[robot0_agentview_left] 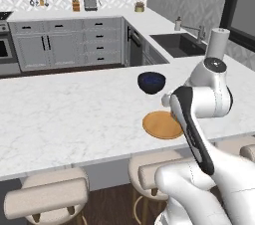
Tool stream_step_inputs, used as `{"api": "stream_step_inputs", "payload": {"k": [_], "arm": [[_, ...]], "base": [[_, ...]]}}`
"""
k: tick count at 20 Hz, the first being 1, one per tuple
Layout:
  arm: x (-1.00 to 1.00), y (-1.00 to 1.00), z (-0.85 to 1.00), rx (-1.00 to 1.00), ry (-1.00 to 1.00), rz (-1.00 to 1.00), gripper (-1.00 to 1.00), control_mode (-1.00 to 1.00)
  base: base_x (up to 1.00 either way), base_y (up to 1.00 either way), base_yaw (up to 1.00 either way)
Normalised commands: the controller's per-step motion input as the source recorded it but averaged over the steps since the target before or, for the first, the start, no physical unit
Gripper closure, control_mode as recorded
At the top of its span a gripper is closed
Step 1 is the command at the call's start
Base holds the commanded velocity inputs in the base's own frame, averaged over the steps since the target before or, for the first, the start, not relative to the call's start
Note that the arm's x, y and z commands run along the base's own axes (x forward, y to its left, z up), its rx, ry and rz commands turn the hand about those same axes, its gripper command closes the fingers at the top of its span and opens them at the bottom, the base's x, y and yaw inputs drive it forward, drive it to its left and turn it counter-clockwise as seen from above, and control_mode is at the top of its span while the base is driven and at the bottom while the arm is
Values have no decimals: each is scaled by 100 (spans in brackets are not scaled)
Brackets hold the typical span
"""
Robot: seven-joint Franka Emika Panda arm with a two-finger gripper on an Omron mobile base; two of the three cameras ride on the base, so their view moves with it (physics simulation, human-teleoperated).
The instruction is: Start the toaster. Once the lever pops up, take the bread to the plate on the dining counter.
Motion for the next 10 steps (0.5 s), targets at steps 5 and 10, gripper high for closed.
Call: {"api": "stream_step_inputs", "payload": {"k": [5,10], "arm": [[90,0,-47,9,8,1,100,-100],[55,-8,-53,24,17,5,100,-100]], "base": [[0,0,0],[0,0,0]]}}
